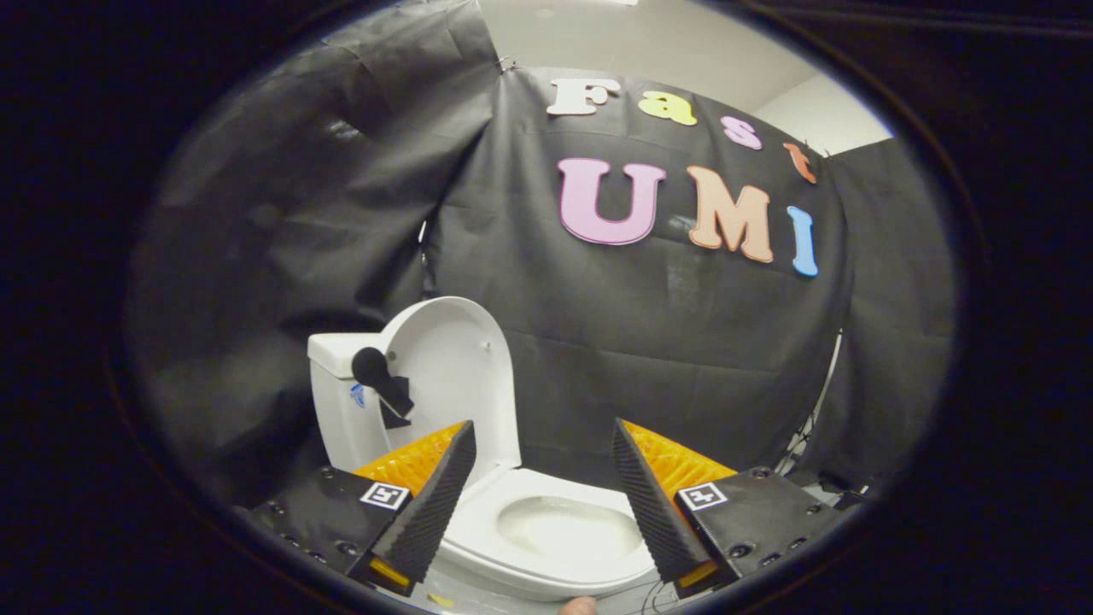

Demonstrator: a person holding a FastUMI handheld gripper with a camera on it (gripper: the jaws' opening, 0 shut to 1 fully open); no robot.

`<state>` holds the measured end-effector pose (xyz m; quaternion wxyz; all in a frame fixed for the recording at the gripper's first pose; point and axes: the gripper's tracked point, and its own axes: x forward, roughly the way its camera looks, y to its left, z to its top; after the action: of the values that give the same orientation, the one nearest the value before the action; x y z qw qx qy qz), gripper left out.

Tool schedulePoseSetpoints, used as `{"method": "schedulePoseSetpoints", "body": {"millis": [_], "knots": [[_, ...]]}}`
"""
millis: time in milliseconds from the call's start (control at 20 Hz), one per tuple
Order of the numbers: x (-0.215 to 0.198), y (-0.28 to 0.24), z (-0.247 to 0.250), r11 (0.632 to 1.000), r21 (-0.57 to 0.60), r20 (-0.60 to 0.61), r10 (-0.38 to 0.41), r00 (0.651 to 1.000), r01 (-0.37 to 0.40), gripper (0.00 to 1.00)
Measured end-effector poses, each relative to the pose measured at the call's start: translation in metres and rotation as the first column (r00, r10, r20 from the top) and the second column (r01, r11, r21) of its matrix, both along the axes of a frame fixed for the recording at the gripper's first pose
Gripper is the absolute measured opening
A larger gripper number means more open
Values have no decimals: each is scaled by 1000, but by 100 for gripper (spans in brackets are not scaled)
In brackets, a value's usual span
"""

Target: Open the toilet lid.

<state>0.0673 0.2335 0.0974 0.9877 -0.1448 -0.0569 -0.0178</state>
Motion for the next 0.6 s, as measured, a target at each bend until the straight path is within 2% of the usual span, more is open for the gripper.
{"method": "schedulePoseSetpoints", "body": {"millis": [250, 600], "knots": [[4, -20, -2, 1000, 31, -9, 0, 1000, 0, 98], [7, -15, -7, 999, 53, -17, -7, 1000, 8, 98]]}}
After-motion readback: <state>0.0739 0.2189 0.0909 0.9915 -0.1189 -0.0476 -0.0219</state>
